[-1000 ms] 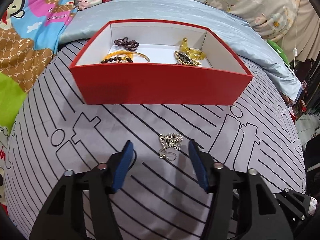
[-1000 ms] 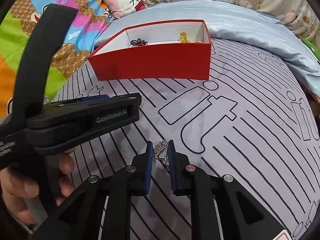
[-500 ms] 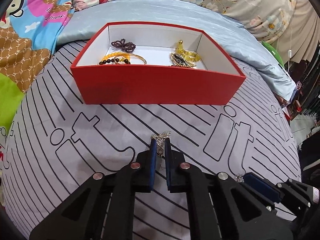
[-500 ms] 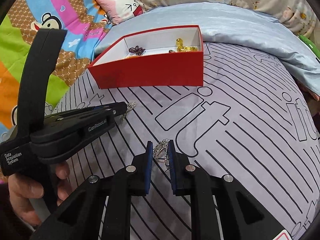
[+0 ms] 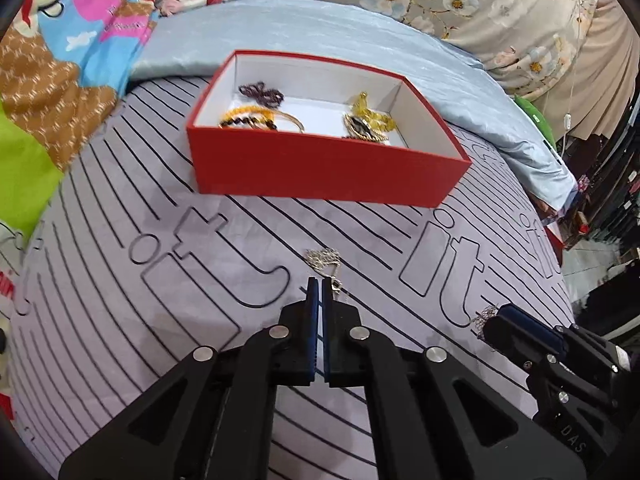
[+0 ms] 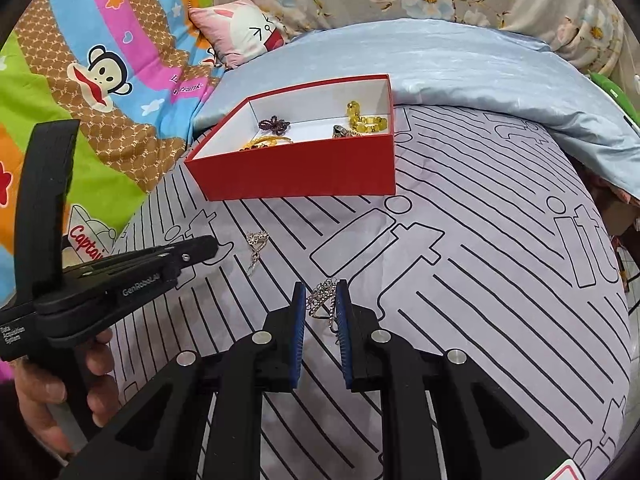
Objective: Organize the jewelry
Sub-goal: 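Grasp the small silver pendant with the left tool while the right holds its chain, then carry both silver pieces into the red box and open both tools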
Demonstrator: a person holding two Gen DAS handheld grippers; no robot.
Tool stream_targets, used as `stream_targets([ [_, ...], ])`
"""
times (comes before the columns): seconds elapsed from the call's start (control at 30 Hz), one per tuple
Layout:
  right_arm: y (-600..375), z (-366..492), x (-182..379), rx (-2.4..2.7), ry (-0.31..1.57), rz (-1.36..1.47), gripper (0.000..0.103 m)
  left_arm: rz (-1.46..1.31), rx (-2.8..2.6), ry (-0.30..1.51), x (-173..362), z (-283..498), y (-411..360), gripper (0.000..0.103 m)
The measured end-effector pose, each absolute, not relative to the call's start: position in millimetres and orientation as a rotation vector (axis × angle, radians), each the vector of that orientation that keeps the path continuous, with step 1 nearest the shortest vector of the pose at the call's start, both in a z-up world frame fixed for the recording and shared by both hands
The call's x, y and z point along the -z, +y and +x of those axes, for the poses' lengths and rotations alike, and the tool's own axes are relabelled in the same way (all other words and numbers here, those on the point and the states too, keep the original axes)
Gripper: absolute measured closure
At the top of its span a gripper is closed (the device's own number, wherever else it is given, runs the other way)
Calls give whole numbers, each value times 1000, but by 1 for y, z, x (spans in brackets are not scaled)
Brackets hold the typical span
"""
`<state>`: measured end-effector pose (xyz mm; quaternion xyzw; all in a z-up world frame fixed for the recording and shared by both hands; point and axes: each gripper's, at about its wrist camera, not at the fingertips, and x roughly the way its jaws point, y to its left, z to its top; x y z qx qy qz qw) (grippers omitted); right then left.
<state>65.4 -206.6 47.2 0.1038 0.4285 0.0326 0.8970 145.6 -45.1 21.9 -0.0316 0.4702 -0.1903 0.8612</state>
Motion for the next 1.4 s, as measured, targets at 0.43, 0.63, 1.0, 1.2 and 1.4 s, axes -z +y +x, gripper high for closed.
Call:
stream_targets([
  [0.43, -211, 66, -38, -54, 905, 223, 89, 40, 362, 979, 4, 152, -71, 97],
  [0.63, -210, 66, -39, -59, 904, 225, 89, 20, 384, 977, -2, 149, -67, 103],
  [1.0, -208, 64, -56, -79, 868, 235, 89, -18, 413, 926, -36, 134, -55, 103],
  [1.2, -209, 65, -73, -92, 833, 232, 89, -40, 420, 882, -66, 127, -46, 103],
  [1.4, -209, 69, -94, -107, 786, 226, 89, -54, 429, 824, -100, 126, -40, 103],
])
